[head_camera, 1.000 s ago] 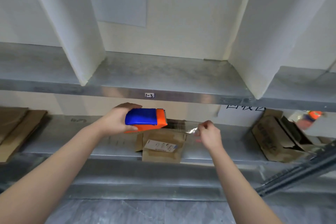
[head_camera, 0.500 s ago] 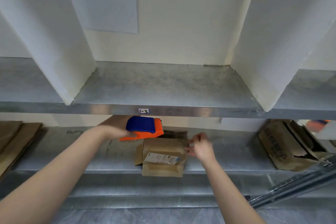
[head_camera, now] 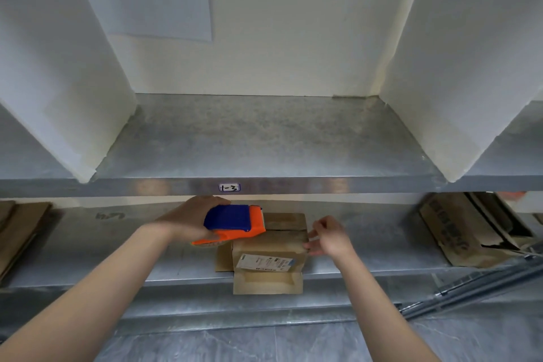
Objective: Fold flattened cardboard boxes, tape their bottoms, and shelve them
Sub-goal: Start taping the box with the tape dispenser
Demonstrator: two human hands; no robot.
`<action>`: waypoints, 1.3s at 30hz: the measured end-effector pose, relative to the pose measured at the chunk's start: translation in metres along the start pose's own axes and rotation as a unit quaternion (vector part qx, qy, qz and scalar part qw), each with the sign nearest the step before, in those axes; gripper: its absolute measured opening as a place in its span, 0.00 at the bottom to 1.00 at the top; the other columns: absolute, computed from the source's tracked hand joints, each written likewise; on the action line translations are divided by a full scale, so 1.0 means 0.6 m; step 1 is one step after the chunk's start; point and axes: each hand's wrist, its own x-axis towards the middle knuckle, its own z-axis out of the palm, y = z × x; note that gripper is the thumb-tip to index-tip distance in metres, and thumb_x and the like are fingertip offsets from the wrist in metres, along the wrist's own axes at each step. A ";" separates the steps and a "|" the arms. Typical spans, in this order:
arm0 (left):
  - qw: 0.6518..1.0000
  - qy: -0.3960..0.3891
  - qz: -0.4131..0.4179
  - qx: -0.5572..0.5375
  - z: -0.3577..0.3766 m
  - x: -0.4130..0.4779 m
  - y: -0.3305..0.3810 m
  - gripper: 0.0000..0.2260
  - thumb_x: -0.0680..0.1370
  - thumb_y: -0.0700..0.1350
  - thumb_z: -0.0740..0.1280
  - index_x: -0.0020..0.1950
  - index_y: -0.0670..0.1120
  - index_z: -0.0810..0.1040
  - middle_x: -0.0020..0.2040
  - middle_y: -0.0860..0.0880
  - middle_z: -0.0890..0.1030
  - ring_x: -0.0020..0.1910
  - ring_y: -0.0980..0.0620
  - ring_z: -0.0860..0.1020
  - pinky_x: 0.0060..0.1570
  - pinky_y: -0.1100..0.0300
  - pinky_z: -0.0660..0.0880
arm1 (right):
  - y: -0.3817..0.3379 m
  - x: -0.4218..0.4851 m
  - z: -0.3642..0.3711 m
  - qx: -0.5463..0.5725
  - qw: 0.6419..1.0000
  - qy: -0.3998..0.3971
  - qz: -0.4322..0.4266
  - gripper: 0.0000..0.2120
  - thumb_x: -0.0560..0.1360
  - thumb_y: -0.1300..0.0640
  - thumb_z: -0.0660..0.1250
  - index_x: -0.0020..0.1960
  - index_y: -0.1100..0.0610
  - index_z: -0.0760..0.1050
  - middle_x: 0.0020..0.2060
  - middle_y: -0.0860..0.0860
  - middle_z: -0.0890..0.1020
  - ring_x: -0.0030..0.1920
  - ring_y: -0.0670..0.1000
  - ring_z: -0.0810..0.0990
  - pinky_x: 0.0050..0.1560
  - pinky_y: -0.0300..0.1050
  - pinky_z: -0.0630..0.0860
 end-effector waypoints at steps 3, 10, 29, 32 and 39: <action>1.000 0.005 0.001 -0.003 0.008 0.001 -0.002 0.31 0.67 0.57 0.74 0.68 0.61 0.68 0.60 0.62 0.74 0.58 0.63 0.73 0.56 0.64 0.73 | 0.008 0.002 0.003 0.004 1.000 0.003 0.009 0.06 0.83 0.60 0.55 0.54 0.63 0.68 0.43 0.61 0.78 0.32 0.56 0.82 0.32 0.51 0.82; 0.999 0.004 0.008 -0.030 -0.001 0.000 0.035 0.21 0.73 0.49 0.71 0.58 0.70 0.68 0.49 0.71 0.76 0.49 0.71 0.74 0.46 0.72 0.70 | 0.027 0.013 0.000 0.074 0.997 -0.005 0.015 0.07 0.83 0.60 0.55 0.53 0.63 0.66 0.41 0.60 0.75 0.29 0.54 0.78 0.27 0.48 0.80; 0.998 0.033 -0.009 -0.051 0.019 0.007 -0.006 0.29 0.70 0.52 0.76 0.64 0.71 0.66 0.56 0.70 0.75 0.54 0.72 0.73 0.50 0.74 0.69 | 0.107 0.009 0.042 -0.168 0.957 0.155 -0.179 0.10 0.76 0.61 0.66 0.53 0.48 0.76 0.45 0.44 0.83 0.45 0.47 0.82 0.41 0.41 0.78; 0.998 0.039 -0.002 -0.049 0.018 0.005 -0.001 0.28 0.70 0.51 0.76 0.57 0.74 0.63 0.53 0.75 0.69 0.51 0.77 0.70 0.47 0.79 0.67 | 0.110 0.001 0.035 -0.161 0.962 0.104 -0.192 0.19 0.75 0.66 0.65 0.63 0.50 0.75 0.49 0.44 0.84 0.50 0.44 0.82 0.50 0.36 0.79; 0.998 0.045 0.006 -0.047 0.018 0.004 0.008 0.32 0.70 0.51 0.76 0.69 0.61 0.65 0.60 0.64 0.72 0.57 0.63 0.72 0.47 0.77 0.67 | 0.089 -0.009 0.015 -0.141 0.970 -0.067 -0.185 0.34 0.67 0.52 0.77 0.69 0.43 0.67 0.59 0.41 0.78 0.60 0.42 0.76 0.60 0.40 0.76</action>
